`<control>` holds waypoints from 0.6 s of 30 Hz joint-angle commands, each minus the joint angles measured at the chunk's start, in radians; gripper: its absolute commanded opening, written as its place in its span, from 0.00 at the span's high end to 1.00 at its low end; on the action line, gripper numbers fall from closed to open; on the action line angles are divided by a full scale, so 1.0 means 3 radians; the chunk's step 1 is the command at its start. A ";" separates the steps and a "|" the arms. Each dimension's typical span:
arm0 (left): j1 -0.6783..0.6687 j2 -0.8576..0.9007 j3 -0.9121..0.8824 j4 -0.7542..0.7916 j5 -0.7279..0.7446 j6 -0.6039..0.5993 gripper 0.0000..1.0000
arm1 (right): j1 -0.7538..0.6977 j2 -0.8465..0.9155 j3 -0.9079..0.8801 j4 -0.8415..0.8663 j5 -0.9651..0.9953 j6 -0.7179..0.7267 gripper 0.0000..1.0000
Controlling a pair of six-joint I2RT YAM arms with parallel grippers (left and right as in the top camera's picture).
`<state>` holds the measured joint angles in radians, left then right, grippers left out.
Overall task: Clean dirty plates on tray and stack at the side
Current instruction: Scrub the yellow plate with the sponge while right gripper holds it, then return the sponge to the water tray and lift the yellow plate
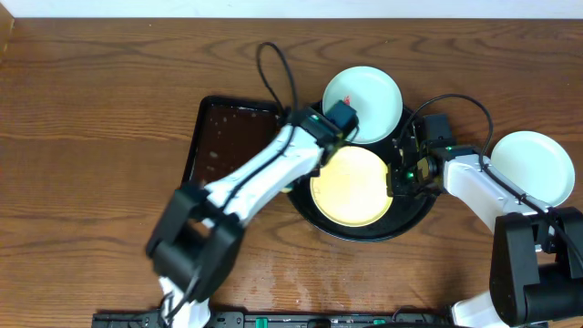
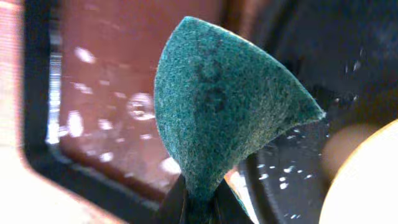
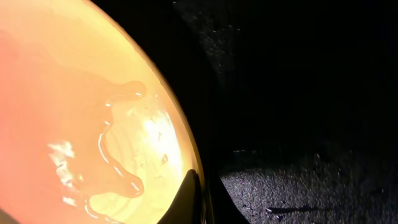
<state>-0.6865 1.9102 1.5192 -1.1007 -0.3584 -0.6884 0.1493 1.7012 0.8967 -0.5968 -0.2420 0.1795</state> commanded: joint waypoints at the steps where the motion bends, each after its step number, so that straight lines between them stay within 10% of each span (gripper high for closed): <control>1: 0.0258 -0.0383 0.0046 -0.0155 -0.0164 0.0023 0.92 | -0.0043 0.0069 -0.0066 -0.0067 0.0467 0.0020 0.99; 18: 0.1556 -0.0490 -0.0529 0.0395 0.1274 0.0922 0.83 | 0.0262 -0.1019 -0.0042 -0.0318 0.1186 0.0140 0.99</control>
<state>-0.2413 1.7657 1.3579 -0.9848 -0.0677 -0.4789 0.1810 1.4887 0.8818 -0.6891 -0.0414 0.1967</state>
